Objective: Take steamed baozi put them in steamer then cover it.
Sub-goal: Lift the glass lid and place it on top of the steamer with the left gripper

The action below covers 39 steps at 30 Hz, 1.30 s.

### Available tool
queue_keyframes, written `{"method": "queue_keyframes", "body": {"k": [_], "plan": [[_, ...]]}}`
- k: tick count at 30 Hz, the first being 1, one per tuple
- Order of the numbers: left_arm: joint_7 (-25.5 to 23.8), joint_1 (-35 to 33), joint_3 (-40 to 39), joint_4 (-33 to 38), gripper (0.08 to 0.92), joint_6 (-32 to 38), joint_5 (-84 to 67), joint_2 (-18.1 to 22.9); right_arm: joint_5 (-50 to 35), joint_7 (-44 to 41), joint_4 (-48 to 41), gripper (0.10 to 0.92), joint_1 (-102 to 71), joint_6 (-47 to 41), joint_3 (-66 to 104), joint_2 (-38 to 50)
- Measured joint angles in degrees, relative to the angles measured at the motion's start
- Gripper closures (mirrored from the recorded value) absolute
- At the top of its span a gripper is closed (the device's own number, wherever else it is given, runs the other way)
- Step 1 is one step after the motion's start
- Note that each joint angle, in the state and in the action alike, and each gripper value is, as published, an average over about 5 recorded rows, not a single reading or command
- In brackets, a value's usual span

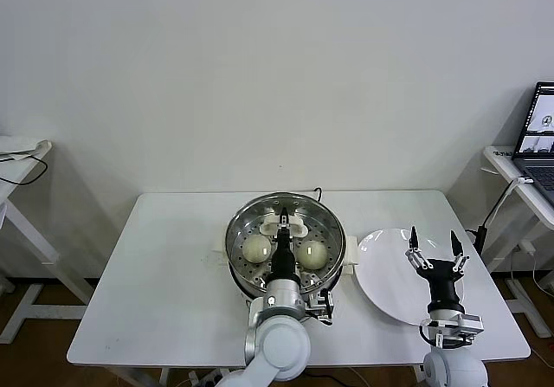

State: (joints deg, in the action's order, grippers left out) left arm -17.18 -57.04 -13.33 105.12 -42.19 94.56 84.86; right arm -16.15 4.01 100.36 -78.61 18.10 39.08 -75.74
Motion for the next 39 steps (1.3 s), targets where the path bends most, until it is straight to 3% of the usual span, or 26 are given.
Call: {"method": "queue_keyframes", "body": {"k": [39], "plan": [[1.46, -0.32, 0.73, -2.94, 0.812, 0.24, 1.06, 1.65, 0.55, -0.27, -0.53, 0.203, 0.25, 0.18, -0.29, 0.23]]}}
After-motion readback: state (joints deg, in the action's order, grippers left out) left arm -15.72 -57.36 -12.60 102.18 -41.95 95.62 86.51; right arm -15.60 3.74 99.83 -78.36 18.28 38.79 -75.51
